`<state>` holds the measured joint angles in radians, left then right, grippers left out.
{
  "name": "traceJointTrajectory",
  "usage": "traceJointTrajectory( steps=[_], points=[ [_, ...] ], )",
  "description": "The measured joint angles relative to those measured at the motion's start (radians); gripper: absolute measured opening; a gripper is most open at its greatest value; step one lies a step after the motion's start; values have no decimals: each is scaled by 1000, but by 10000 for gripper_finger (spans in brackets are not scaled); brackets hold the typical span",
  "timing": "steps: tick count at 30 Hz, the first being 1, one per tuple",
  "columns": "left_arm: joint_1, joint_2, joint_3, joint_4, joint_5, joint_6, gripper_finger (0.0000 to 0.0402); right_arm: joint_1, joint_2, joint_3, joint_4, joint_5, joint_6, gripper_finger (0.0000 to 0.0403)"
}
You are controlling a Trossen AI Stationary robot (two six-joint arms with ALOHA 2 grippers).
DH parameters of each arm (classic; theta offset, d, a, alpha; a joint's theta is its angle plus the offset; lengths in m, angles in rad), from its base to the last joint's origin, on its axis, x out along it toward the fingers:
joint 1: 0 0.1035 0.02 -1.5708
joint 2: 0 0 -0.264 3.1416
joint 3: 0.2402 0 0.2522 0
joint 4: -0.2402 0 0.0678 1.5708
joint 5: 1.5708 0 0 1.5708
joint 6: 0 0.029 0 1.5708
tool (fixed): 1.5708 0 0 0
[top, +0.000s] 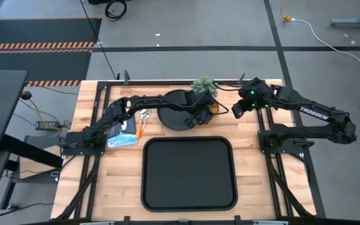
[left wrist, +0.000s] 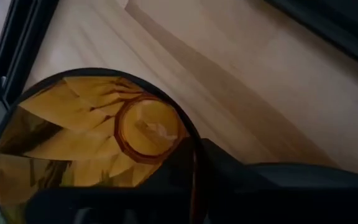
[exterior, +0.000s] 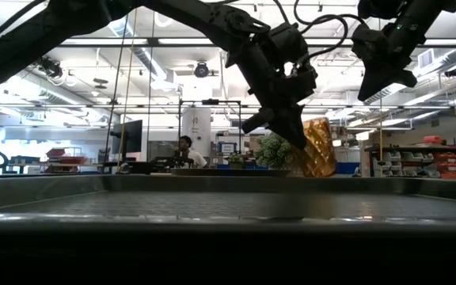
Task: Pick and place plate/cup/fork/spoon on tray
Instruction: Put the yellow cup on the top right of the black tray
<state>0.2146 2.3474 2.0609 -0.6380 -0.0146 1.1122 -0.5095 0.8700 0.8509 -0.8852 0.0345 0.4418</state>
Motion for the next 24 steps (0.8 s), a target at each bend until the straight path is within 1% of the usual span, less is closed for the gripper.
traceJointTrajectory(
  steps=[2,6,8,10,12,14,19,21,24],
  points=[
    [0,1,14,-11,0,-1,16,0,-5,0,0,0,-9,11],
    [0,0,67,-43,5,-2,19,-2,-32,0,1,0,-16,11],
    [-1,0,106,-113,40,-23,20,-3,-52,0,1,0,-16,11],
    [-8,-1,135,-148,87,-51,18,-3,-69,0,1,0,-15,11],
    [-22,-2,156,-194,110,-86,17,-3,-86,0,-1,0,-15,11],
    [-42,-2,170,-235,129,-113,17,-3,-100,0,-13,1,-15,11],
    [-109,-2,173,-236,183,-184,19,-3,-131,0,-49,28,-7,11],
    [-143,1,173,-240,182,-185,18,-3,-142,0,-54,28,-7,11],
    [-192,8,172,-245,152,-185,19,-3,-153,0,-54,28,-7,11]
  ],
)
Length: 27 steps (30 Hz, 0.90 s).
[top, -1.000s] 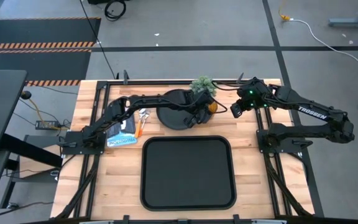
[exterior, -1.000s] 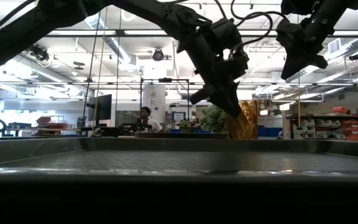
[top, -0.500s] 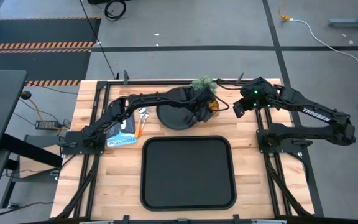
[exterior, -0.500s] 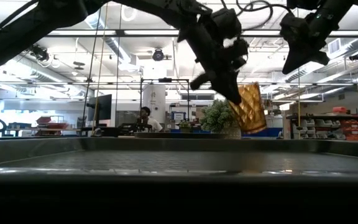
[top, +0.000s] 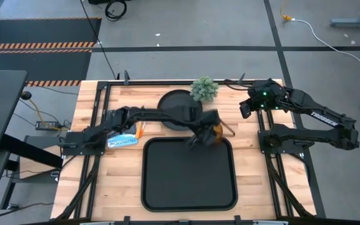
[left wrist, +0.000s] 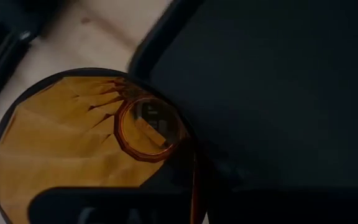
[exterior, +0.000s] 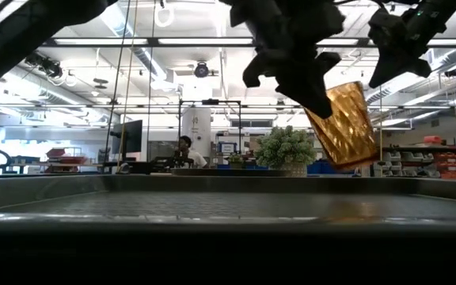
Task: Pick and place plate/cup/fork/spoon on tray
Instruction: Put the yellow cup on the top right of the black tray
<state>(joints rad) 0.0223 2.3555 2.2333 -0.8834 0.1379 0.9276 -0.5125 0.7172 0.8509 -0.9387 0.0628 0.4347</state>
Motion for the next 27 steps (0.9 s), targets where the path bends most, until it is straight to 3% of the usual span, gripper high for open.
traceJointTrajectory(
  steps=[12,27],
  points=[
    [-105,33,1,14,27,-3,20,0,-4,0,29,45,14,11],
    [-102,46,0,-10,-4,-16,23,0,-4,0,49,41,42,11]
  ],
)
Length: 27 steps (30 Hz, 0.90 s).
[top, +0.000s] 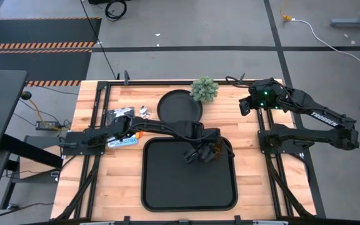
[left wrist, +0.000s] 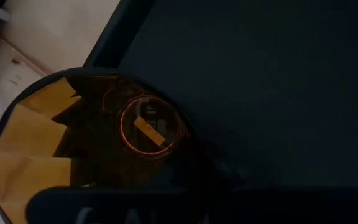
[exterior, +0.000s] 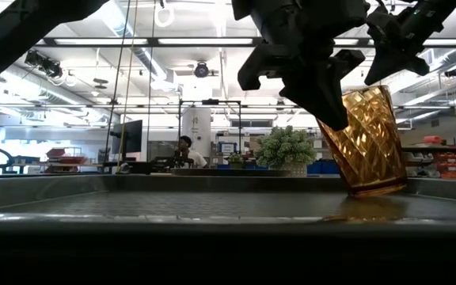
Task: Pick and place plate/cup/fork/spoon on tray
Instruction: Put the yellow cup on the top right of the black tray
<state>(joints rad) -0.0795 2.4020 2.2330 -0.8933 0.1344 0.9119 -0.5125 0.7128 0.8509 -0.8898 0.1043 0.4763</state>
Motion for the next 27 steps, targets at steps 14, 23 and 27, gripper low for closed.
traceJointTrajectory(
  steps=[14,23,27],
  points=[
    [0,0,0,26,-7,16,115,0,0,0,0,-1,3,11],
    [0,0,0,88,-45,27,158,0,0,0,0,-4,3,11],
    [-4,-3,0,96,-75,24,167,0,0,0,0,-4,3,11]
  ],
)
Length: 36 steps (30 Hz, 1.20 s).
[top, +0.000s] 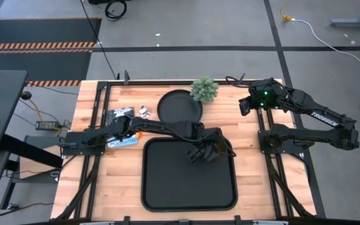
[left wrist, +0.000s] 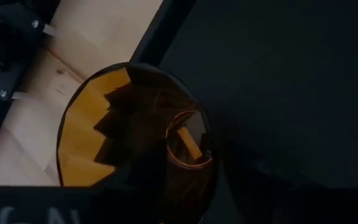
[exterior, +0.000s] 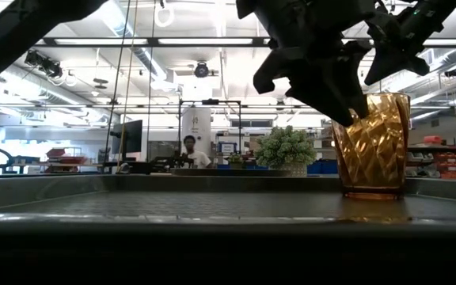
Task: Pick and place plate/cup/fork/spoon on tray
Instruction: Put the yellow cup on the top right of the black tray, then put the black plate on the black tray
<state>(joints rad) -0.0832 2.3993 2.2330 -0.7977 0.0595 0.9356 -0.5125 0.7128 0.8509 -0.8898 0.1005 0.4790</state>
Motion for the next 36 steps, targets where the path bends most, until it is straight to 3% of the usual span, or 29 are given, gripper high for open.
traceJointTrajectory(
  steps=[5,20,36],
  points=[
    [1,-2,0,14,-74,-9,163,0,0,0,0,0,0,11],
    [-5,-6,0,58,-41,-60,160,0,0,0,0,2,2,11],
    [28,-164,0,-15,-40,-248,153,0,0,0,17,4,0,11]
  ],
)
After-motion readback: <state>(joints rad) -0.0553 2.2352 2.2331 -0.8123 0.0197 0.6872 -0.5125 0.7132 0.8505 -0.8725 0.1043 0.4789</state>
